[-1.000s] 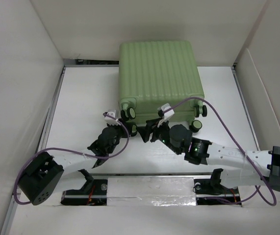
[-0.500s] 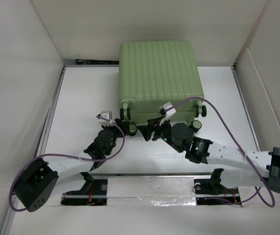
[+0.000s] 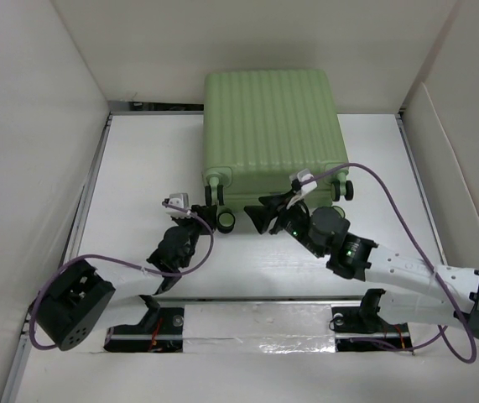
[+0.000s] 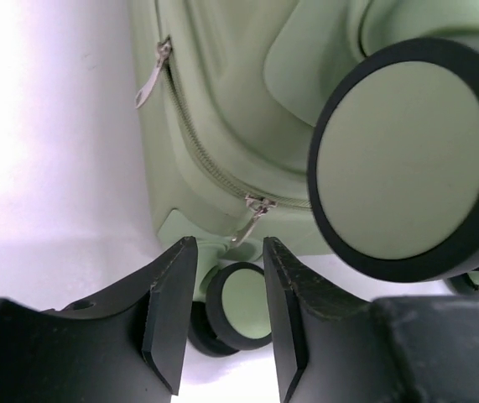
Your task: Pack the luggage
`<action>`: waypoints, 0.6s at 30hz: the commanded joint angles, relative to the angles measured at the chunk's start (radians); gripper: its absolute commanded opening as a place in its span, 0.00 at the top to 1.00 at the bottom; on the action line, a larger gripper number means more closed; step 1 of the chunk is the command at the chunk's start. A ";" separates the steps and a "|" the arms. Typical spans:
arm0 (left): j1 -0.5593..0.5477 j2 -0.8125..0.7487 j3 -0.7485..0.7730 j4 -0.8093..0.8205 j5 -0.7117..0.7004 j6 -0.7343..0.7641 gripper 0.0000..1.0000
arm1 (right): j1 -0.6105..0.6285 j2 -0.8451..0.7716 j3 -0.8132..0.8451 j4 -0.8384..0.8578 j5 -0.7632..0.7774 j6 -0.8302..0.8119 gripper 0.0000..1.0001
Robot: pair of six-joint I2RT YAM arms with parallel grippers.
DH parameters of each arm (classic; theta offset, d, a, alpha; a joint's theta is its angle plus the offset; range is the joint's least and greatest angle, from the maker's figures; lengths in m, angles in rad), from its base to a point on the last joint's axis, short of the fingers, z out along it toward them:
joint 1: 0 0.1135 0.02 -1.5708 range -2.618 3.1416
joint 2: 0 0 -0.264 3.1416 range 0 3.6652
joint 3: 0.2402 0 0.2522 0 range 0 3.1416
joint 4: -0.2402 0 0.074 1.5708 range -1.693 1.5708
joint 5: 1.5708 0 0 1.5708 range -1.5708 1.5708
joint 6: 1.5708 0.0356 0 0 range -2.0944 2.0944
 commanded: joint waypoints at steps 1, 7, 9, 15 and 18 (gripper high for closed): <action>0.007 0.042 0.007 0.160 0.033 0.038 0.66 | -0.002 -0.019 -0.016 0.063 -0.030 0.010 0.40; 0.007 0.132 0.048 0.218 0.041 0.035 0.70 | -0.011 -0.031 -0.045 0.084 -0.056 0.010 0.41; 0.007 0.155 0.055 0.235 0.041 0.034 0.73 | -0.022 -0.036 -0.051 0.087 -0.066 0.011 0.41; 0.007 0.163 0.065 0.262 0.013 0.031 0.77 | -0.022 -0.033 -0.076 0.121 -0.089 0.023 0.41; 0.007 0.168 0.070 0.270 -0.014 0.032 0.80 | -0.022 -0.005 -0.073 0.133 -0.104 0.034 0.41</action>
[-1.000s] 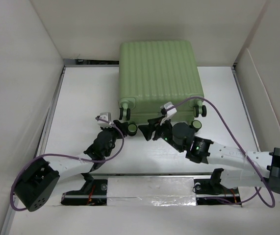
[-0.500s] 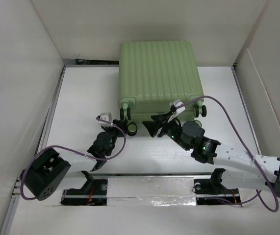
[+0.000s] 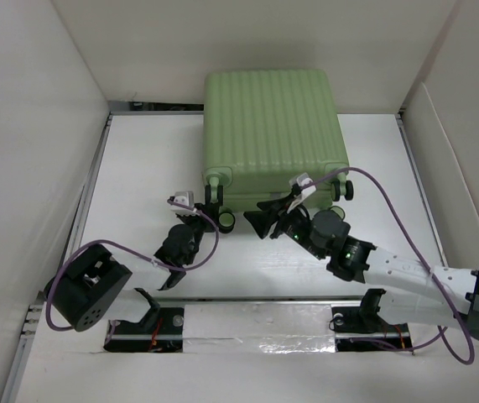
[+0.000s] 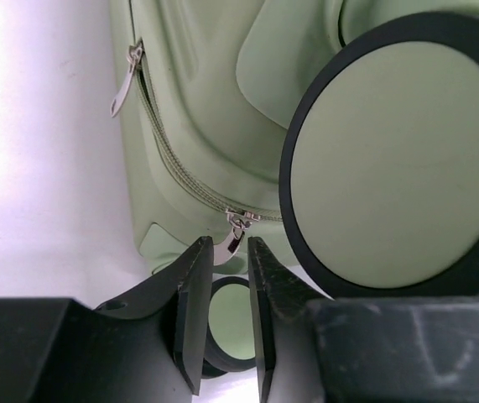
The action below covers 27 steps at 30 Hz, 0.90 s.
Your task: Pack the luggage
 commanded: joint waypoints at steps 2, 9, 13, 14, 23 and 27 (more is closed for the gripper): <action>0.007 0.016 0.050 0.119 -0.043 0.012 0.81 | -0.007 0.033 0.003 0.092 -0.041 0.022 0.41; 0.007 0.082 0.054 0.212 -0.043 0.006 0.84 | -0.007 0.075 0.058 0.094 -0.090 0.033 0.39; 0.007 0.081 0.065 0.211 -0.043 0.004 0.87 | -0.007 0.117 0.081 0.106 -0.078 0.064 0.35; 0.007 0.078 0.067 0.208 -0.054 0.006 0.87 | -0.007 0.128 0.092 0.103 -0.081 0.065 0.34; 0.052 0.053 0.061 0.196 -0.057 0.023 1.00 | -0.007 0.249 0.202 0.062 -0.045 0.107 0.09; 0.072 0.046 0.045 0.192 -0.038 0.009 1.00 | -0.016 0.323 0.281 0.057 -0.048 0.120 0.04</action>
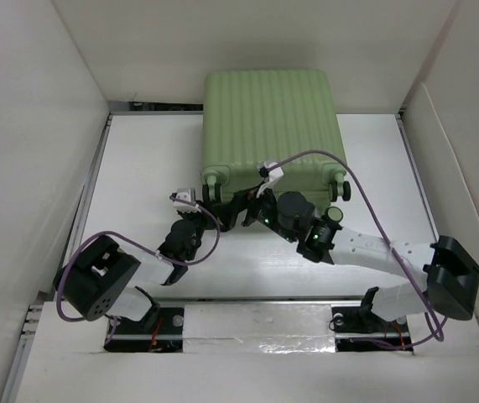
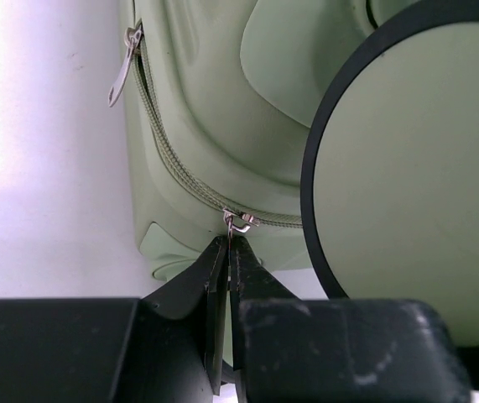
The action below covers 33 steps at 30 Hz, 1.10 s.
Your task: Pack the luggage
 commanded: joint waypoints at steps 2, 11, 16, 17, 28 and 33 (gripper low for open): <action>0.041 -0.039 0.007 0.173 -0.041 -0.001 1.00 | -0.006 0.075 0.120 -0.005 0.014 0.024 0.01; 0.041 -0.067 0.000 0.142 -0.031 0.008 1.00 | -0.026 0.259 0.310 -0.095 0.045 0.113 0.00; 0.041 -0.061 -0.007 0.146 -0.034 0.007 1.00 | -0.049 0.327 0.315 -0.059 0.016 0.200 0.01; 0.041 -0.058 -0.009 0.148 -0.033 0.007 1.00 | -0.049 0.327 0.319 -0.061 0.016 0.210 0.02; 0.059 -0.039 -0.012 0.157 -0.030 0.010 1.00 | -0.078 0.312 0.249 0.054 -0.004 0.242 0.64; 0.093 -0.027 -0.007 0.143 -0.047 0.011 1.00 | -0.078 0.218 0.165 0.097 0.033 0.207 0.92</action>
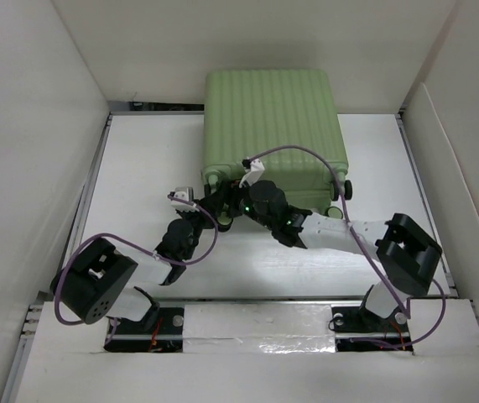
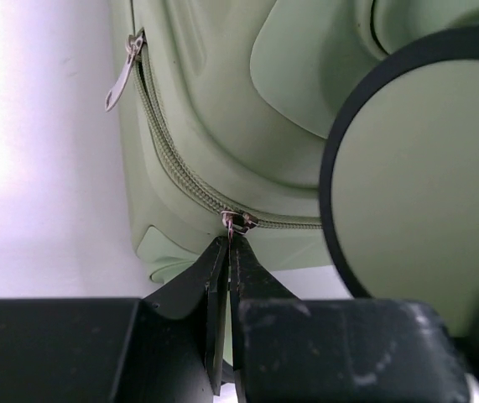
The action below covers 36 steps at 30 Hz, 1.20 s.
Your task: Pack the luggage
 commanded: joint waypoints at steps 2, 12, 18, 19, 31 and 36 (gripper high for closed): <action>0.053 0.000 0.009 0.122 -0.123 0.009 1.00 | -0.011 -0.152 -0.052 0.107 0.052 -0.030 1.00; 0.064 -0.046 0.031 -0.060 -0.230 -0.034 1.00 | -0.011 -0.279 -0.173 0.104 0.121 -0.076 1.00; 0.055 -0.089 -0.009 -0.053 -0.167 -0.047 1.00 | 0.012 -0.238 -0.062 -0.013 0.069 -0.142 0.55; 0.055 -0.086 -0.009 -0.040 -0.161 -0.043 1.00 | 0.012 -0.223 -0.040 -0.023 0.060 -0.133 0.43; 0.042 -0.084 -0.009 -0.014 -0.137 -0.033 1.00 | -0.017 0.047 0.101 0.142 -0.210 0.017 0.04; 0.042 -0.075 -0.021 0.001 -0.133 -0.036 1.00 | -0.048 0.104 0.101 0.277 -0.264 0.077 0.00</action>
